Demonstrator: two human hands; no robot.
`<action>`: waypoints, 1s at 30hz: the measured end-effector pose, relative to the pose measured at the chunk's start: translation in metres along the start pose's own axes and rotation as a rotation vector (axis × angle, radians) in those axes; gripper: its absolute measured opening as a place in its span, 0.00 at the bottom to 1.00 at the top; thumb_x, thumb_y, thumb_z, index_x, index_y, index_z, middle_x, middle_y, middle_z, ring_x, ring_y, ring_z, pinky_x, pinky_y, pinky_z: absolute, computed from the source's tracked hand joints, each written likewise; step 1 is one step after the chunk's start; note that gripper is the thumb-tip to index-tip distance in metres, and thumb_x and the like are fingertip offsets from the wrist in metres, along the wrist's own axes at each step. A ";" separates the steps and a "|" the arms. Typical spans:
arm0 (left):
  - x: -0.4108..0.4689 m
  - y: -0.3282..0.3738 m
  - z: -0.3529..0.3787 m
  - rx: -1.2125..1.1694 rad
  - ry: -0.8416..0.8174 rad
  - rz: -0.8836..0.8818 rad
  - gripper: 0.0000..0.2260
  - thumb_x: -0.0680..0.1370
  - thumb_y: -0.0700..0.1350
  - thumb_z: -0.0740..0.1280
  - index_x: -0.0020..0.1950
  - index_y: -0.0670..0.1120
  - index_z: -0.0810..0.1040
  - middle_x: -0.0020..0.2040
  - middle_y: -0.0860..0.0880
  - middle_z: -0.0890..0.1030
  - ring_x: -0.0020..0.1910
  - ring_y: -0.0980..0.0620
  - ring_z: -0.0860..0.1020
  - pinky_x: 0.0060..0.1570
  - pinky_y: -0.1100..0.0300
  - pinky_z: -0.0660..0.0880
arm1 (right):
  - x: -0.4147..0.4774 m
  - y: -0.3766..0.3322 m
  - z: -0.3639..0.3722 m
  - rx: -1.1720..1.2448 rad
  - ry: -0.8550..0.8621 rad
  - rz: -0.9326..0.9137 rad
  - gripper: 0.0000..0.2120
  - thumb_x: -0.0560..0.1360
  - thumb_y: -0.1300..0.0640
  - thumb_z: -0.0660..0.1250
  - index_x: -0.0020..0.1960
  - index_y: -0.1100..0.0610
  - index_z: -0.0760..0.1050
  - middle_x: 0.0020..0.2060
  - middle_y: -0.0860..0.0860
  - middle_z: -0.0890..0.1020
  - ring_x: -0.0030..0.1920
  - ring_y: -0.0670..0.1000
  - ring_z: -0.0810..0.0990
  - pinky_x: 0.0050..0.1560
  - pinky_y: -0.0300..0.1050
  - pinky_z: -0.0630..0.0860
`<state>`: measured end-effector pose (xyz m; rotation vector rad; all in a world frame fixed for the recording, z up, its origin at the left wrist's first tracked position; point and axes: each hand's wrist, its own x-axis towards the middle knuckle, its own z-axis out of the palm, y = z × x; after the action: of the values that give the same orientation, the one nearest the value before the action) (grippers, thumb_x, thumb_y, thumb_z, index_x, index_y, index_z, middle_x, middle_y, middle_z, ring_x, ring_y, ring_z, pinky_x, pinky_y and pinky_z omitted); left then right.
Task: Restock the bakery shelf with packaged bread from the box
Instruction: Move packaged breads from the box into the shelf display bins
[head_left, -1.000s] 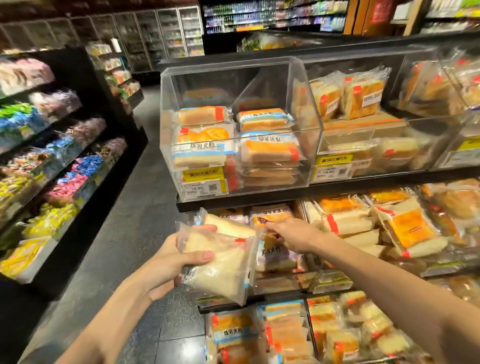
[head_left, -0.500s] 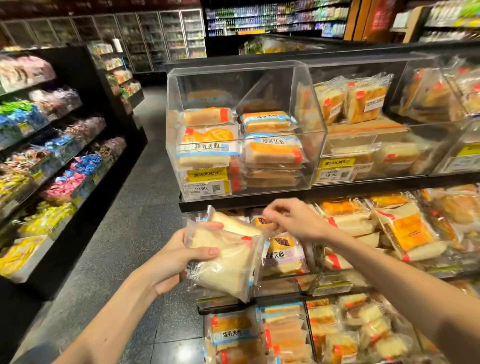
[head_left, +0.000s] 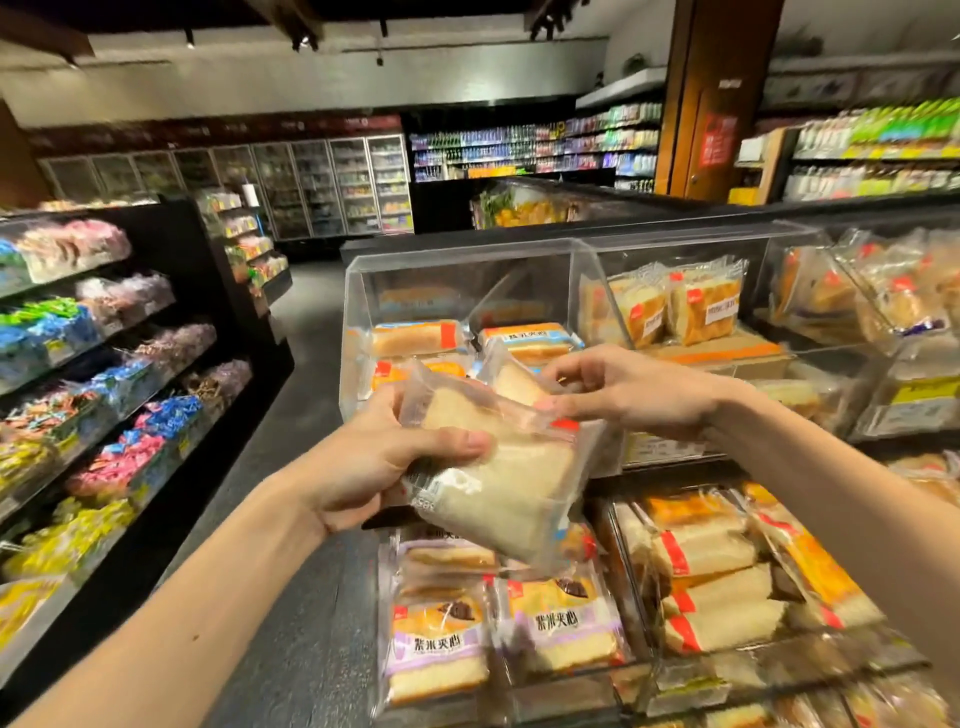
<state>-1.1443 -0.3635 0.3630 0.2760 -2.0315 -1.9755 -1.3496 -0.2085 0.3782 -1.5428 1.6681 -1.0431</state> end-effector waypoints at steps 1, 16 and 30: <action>0.001 0.013 -0.002 0.024 0.025 0.042 0.20 0.63 0.35 0.80 0.54 0.43 0.83 0.49 0.41 0.85 0.45 0.46 0.84 0.39 0.55 0.83 | 0.001 -0.005 -0.009 -0.031 0.048 -0.009 0.10 0.73 0.46 0.72 0.49 0.51 0.82 0.43 0.55 0.80 0.44 0.55 0.75 0.43 0.52 0.70; 0.031 0.052 -0.053 0.015 0.362 0.174 0.20 0.65 0.42 0.75 0.56 0.44 0.82 0.51 0.42 0.86 0.49 0.45 0.85 0.42 0.52 0.83 | 0.100 0.028 -0.043 -1.676 0.482 -0.082 0.15 0.59 0.61 0.81 0.40 0.58 0.78 0.31 0.54 0.81 0.38 0.57 0.79 0.28 0.46 0.71; 0.047 0.051 -0.059 0.597 0.465 0.704 0.12 0.70 0.44 0.79 0.51 0.47 0.83 0.48 0.56 0.84 0.48 0.56 0.82 0.43 0.61 0.80 | 0.126 0.032 -0.057 -0.727 0.566 0.210 0.17 0.77 0.40 0.66 0.54 0.51 0.83 0.50 0.55 0.83 0.51 0.54 0.80 0.52 0.49 0.76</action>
<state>-1.1649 -0.4326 0.4178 0.0978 -1.9674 -0.7898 -1.4291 -0.3263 0.3861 -1.4995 2.7641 -0.8431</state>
